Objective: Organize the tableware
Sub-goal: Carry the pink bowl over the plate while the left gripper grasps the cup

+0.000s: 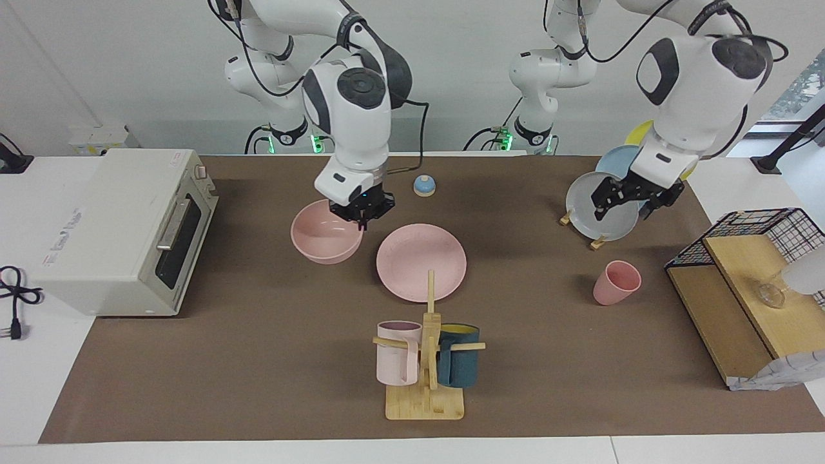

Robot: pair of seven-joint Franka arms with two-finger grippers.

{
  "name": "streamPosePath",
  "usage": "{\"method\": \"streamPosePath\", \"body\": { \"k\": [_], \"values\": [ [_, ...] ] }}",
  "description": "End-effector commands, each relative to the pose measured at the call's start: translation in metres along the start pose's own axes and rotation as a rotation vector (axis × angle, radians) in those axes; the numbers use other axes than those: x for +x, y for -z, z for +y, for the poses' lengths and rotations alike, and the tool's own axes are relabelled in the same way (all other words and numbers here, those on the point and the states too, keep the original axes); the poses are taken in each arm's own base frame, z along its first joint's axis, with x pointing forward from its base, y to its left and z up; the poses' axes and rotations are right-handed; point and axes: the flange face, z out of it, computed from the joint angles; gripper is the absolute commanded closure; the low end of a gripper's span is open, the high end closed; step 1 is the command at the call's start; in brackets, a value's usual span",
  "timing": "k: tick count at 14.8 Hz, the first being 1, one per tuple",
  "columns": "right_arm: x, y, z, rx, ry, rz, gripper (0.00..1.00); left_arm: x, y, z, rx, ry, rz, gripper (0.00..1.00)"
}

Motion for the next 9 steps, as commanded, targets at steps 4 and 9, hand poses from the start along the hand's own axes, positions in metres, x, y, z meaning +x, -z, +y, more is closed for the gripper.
{"method": "streamPosePath", "body": {
  "k": [4, 9],
  "values": [
    [0.025, -0.05, -0.128, 0.02, -0.104, 0.057, 1.0, 0.05, -0.077, -0.017, 0.005, 0.017, -0.003, 0.0],
    [0.003, -0.101, -0.166, 0.019, -0.08, 0.063, 1.0, 0.043, -0.104, -0.018, 0.005, 0.019, -0.017, 0.0]
  ]
}}
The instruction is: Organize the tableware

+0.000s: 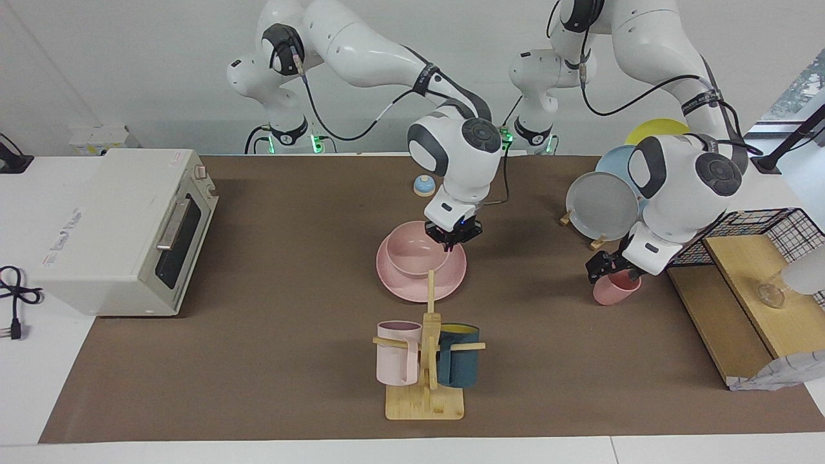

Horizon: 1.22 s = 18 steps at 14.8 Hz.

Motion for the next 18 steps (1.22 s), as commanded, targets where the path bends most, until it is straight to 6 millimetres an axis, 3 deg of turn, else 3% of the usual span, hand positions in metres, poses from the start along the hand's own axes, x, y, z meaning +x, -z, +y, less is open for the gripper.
{"method": "streamPosePath", "body": {
  "k": [1, 5, 6, 7, 8, 9, 10, 11, 12, 15, 16, 18],
  "values": [
    [-0.015, -0.006, -0.01, -0.011, -0.015, 0.01, 1.0, -0.006, -0.02, -0.002, 0.014, -0.006, 0.01, 0.0],
    [-0.014, -0.013, -0.004, -0.025, -0.022, -0.01, 1.0, -0.014, -0.04, -0.003, 0.015, -0.001, 0.001, 0.01],
    [-0.012, -0.013, -0.002, -0.024, -0.025, -0.009, 0.99, -0.016, -0.043, -0.003, 0.015, 0.004, 0.0, 0.09],
    [-0.011, -0.012, -0.002, -0.023, -0.026, -0.006, 0.73, -0.016, -0.045, -0.003, 0.015, 0.002, 0.007, 0.35],
    [-0.011, -0.012, -0.001, -0.024, -0.027, -0.007, 0.61, -0.018, -0.049, -0.004, 0.015, -0.001, 0.007, 0.78],
    [-0.011, -0.009, -0.002, -0.022, -0.027, -0.005, 0.54, -0.018, -0.048, -0.006, 0.017, -0.006, 0.004, 1.0],
    [-0.01, -0.01, 0.001, -0.032, -0.028, -0.01, 0.39, -0.018, -0.048, -0.011, 0.057, -0.041, 0.001, 1.0],
    [-0.006, -0.007, 0.008, -0.045, -0.031, -0.014, 0.32, -0.018, -0.047, -0.013, 0.084, -0.061, 0.002, 1.0],
    [0.006, 0.012, 0.022, -0.038, -0.039, 0.003, 0.28, -0.016, -0.044, -0.013, 0.085, -0.062, 0.008, 1.0],
    [0.05, 0.082, 0.131, -0.036, -0.027, 0.027, 0.16, -0.01, -0.028, -0.01, 0.086, -0.056, 0.025, 1.0],
    [0.058, 0.103, 0.181, -0.04, -0.015, 0.006, 0.13, -0.007, -0.017, -0.006, 0.085, -0.055, 0.026, 1.0],
    [0.059, 0.131, 0.252, -0.046, 0.009, -0.033, 0.07, -0.003, 0.021, 0.004, 0.084, -0.032, 0.007, 1.0]
  ]
}}
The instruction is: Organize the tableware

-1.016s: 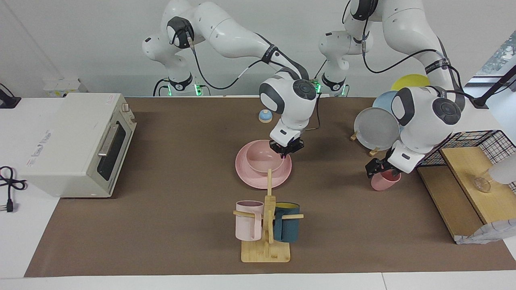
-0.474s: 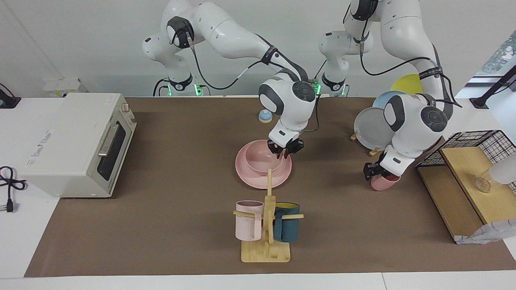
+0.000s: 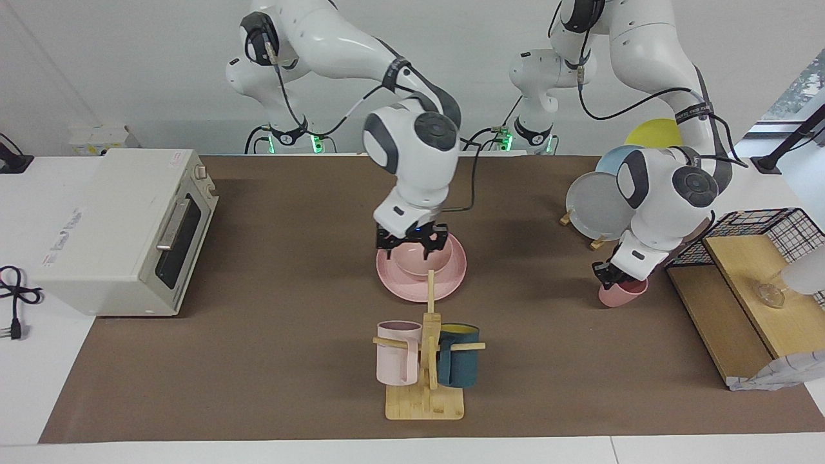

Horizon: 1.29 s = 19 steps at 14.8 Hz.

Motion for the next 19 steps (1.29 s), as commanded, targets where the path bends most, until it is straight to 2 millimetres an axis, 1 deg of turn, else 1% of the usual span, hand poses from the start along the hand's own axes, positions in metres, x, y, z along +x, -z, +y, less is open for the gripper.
{"method": "streamPosePath", "body": {
  "k": [1, 2, 3, 4, 5, 6, 7, 8, 9, 10, 11, 12, 13, 14, 16, 18, 19],
  "values": [
    [-0.01, 0.029, 0.088, 0.005, 0.031, -0.056, 0.06, 0.005, 0.065, 0.012, 0.01, 0.053, -0.019, 1.0],
    [-0.014, 0.036, 0.115, 0.003, 0.036, -0.073, 0.02, 0.005, 0.095, 0.036, -0.017, 0.099, -0.026, 1.0],
    [-0.016, 0.04, 0.144, 0.005, 0.039, -0.081, 0.0, 0.002, 0.118, 0.056, -0.034, 0.152, -0.06, 1.0],
    [-0.018, 0.042, 0.173, 0.015, 0.044, -0.094, 0.0, -0.001, 0.147, 0.087, -0.045, 0.202, -0.066, 1.0],
    [-0.026, 0.044, 0.187, 0.036, 0.062, -0.104, 0.0, -0.008, 0.176, 0.123, -0.05, 0.247, -0.055, 1.0],
    [-0.035, 0.049, 0.201, 0.04, 0.068, -0.106, 0.0, -0.017, 0.184, 0.161, -0.053, 0.299, -0.068, 1.0],
    [-0.048, 0.05, 0.218, 0.041, 0.071, -0.112, 0.0, -0.028, 0.183, 0.201, -0.07, 0.366, -0.09, 1.0],
    [-0.065, 0.045, 0.238, 0.044, 0.079, -0.126, 0.0, -0.044, 0.19, 0.246, -0.086, 0.391, -0.085, 1.0],
    [-0.075, 0.039, 0.248, 0.046, 0.071, -0.121, 0.0, -0.062, 0.197, 0.288, -0.104, 0.384, -0.068, 1.0],
    [-0.077, 0.035, 0.257, 0.049, 0.063, -0.104, 0.0, -0.072, 0.201, 0.316, -0.127, 0.383, -0.043, 1.0],
    [-0.075, 0.035, 0.266, 0.052, 0.059, -0.096, 0.0, -0.082, 0.197, 0.342, -0.138, 0.373, -0.033, 1.0],
    [-0.076, 0.035, 0.27, 0.053, 0.067, -0.098, 0.0, -0.095, 0.177, 0.373, -0.125, 0.342, -0.037, 1.0],
    [-0.08, 0.036, 0.282, 0.054, 0.05, -0.098, 0.0, -0.102, 0.156, 0.395, -0.122, 0.331, -0.026, 1.0],
    [-0.089, 0.04, 0.291, 0.056, 0.042, -0.096, 0.0, -0.104, 0.136, 0.4, -0.108, 0.327, -0.014, 1.0],
    [-0.092, 0.037, 0.3, 0.06, 0.048, -0.093, 0.0, -0.106, 0.105, 0.403, -0.085, 0.324, -0.025, 1.0],
    [-0.081, 0.034, 0.302, 0.074, 0.034, -0.074, 0.0, -0.111, 0.089, 0.41, -0.08, 0.321, -0.028, 1.0],
    [-0.083, 0.029, 0.302, 0.073, 0.037, -0.09, 0.0, -0.111, 0.083, 0.409, -0.08, 0.322, -0.028, 1.0]
  ]
}}
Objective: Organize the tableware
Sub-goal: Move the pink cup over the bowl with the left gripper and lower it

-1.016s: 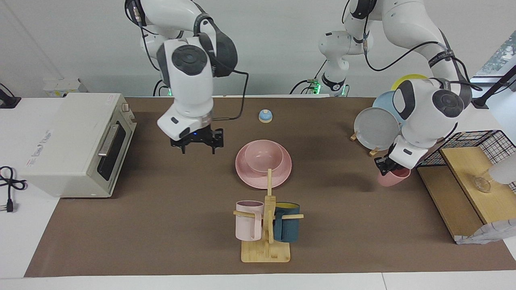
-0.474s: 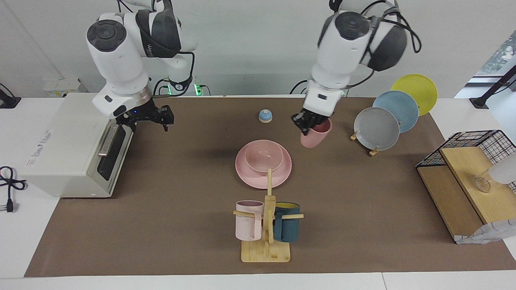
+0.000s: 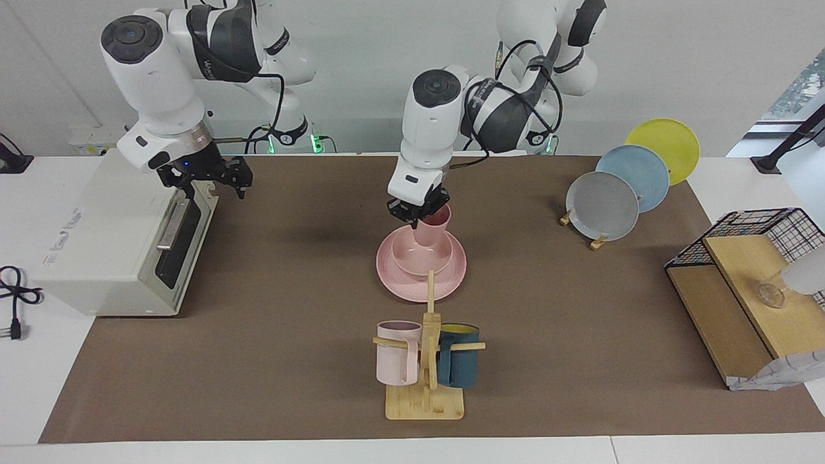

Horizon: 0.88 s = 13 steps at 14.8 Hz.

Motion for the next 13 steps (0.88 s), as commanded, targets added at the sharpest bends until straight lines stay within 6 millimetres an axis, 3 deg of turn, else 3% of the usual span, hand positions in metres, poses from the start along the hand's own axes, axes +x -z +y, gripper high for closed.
{"method": "streamPosePath", "body": {
  "k": [1, 9, 13],
  "values": [
    [-0.003, -0.011, 0.006, 0.033, 0.011, -0.016, 0.0, 0.0, -0.005, -0.007, 0.003, 0.003, 0.032, 1.0],
    [-0.003, -0.002, 0.014, 0.042, -0.006, 0.005, 0.0, 0.008, -0.053, 0.0, 0.033, 0.012, 0.039, 1.0],
    [-0.004, 0.006, 0.015, 0.073, -0.013, 0.02, 0.0, -0.005, -0.076, 0.007, 0.026, -0.016, 0.053, 1.0]
  ]
}}
